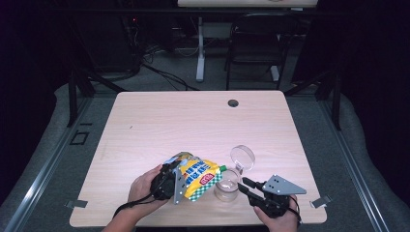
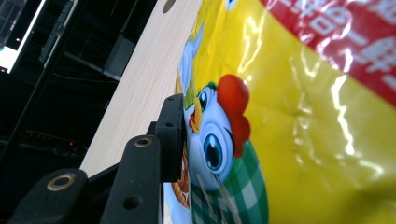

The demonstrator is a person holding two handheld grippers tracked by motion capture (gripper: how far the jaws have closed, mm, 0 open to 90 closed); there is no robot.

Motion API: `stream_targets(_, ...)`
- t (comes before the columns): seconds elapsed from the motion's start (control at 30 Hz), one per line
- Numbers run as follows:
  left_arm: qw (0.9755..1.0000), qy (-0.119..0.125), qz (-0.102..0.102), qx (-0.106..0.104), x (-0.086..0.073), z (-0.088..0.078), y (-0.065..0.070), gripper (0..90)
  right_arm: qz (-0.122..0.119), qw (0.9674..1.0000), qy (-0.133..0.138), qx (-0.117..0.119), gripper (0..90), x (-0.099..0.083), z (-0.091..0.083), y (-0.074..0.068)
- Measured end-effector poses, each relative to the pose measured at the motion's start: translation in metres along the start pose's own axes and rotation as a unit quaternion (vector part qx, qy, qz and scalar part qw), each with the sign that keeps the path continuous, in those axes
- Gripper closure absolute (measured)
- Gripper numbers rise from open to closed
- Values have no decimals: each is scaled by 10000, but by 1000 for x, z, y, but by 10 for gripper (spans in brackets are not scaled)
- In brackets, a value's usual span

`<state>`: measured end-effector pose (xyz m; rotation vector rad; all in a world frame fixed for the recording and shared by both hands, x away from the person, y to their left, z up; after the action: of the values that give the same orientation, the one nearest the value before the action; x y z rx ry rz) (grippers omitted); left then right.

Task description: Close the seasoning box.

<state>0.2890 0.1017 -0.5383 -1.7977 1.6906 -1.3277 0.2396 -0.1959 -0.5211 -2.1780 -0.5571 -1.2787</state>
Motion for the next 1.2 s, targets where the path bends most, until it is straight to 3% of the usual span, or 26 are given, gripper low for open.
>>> stream_targets(0.6,9995,-71,291,86,4,0,4,632,-131,9999,-49,-34,687,-1,7,-7)
stream_targets(1.2,9971,-251,673,243,11,-2,7,632,-299,9995,-96,-69,677,0,12,-15)
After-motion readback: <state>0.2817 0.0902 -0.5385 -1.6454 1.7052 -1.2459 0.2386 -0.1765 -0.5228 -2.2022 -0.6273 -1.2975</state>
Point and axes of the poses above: each handheld gripper's, and its own axes: z roughly forward along the jaws, x roughly out of its top, y roughly to its right, the point moved 2 cm from there along z, roughly forward along the jaws, and after that the axes turned 11 degrees about z, right-handed, at the moved point
